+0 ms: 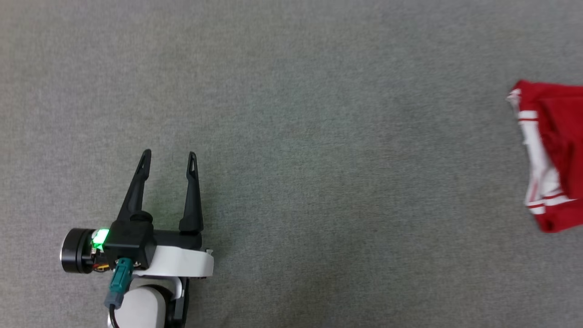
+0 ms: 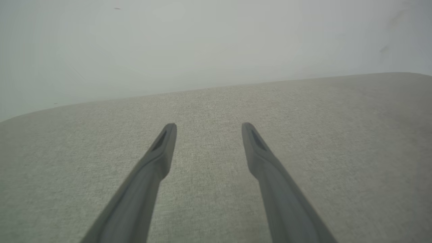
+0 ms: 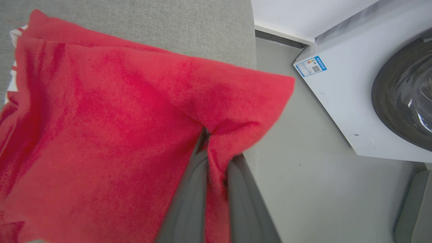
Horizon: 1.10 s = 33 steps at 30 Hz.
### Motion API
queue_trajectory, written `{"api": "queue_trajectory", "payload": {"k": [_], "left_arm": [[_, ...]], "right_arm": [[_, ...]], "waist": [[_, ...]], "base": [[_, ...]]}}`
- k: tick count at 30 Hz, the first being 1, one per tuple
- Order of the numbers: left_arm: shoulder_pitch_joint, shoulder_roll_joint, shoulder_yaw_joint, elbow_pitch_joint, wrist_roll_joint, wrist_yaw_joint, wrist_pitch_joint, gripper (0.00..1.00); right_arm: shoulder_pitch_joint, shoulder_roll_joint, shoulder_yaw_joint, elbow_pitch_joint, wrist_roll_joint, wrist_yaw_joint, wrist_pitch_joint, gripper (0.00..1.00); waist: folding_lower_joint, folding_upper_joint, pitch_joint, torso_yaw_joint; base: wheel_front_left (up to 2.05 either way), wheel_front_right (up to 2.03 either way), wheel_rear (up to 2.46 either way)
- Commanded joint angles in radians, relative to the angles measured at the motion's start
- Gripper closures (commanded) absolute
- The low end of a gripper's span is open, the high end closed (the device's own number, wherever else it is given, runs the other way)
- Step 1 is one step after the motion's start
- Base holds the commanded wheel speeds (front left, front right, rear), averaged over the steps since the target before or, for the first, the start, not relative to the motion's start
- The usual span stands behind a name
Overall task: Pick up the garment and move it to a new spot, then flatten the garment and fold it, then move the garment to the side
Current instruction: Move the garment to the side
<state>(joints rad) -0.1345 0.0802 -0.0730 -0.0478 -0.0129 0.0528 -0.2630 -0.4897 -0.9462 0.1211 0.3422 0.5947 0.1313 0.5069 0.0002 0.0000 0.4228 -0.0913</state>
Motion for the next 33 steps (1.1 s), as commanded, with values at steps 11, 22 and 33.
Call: {"api": "queue_trajectory", "payload": {"k": [11,22,33], "left_arm": [[-0.041,0.005,0.006,-0.022,0.002,0.008,-0.002,0.00],[0.015,-0.003,0.008,-0.003,-0.006,0.024,-0.002,0.00],[0.106,-0.011,0.015,0.026,-0.031,0.035,-0.002,0.00]], "right_arm": [[-0.068,0.018,-0.153,0.166,-0.118,-0.001,-0.007,1.00],[-0.080,0.120,-0.230,0.117,-0.263,-0.001,-0.117,0.00],[-0.057,0.260,-0.275,-0.049,-0.369,-0.001,-0.382,0.00]], "waist": [[-0.0002,0.0000,0.080,0.039],[-0.0002,0.0000,-0.032,0.033],[-0.0002,0.0000,-0.173,0.045]], "base": [[0.00,0.00,0.00],[0.00,0.00,0.00],[0.00,0.00,0.00]]}}
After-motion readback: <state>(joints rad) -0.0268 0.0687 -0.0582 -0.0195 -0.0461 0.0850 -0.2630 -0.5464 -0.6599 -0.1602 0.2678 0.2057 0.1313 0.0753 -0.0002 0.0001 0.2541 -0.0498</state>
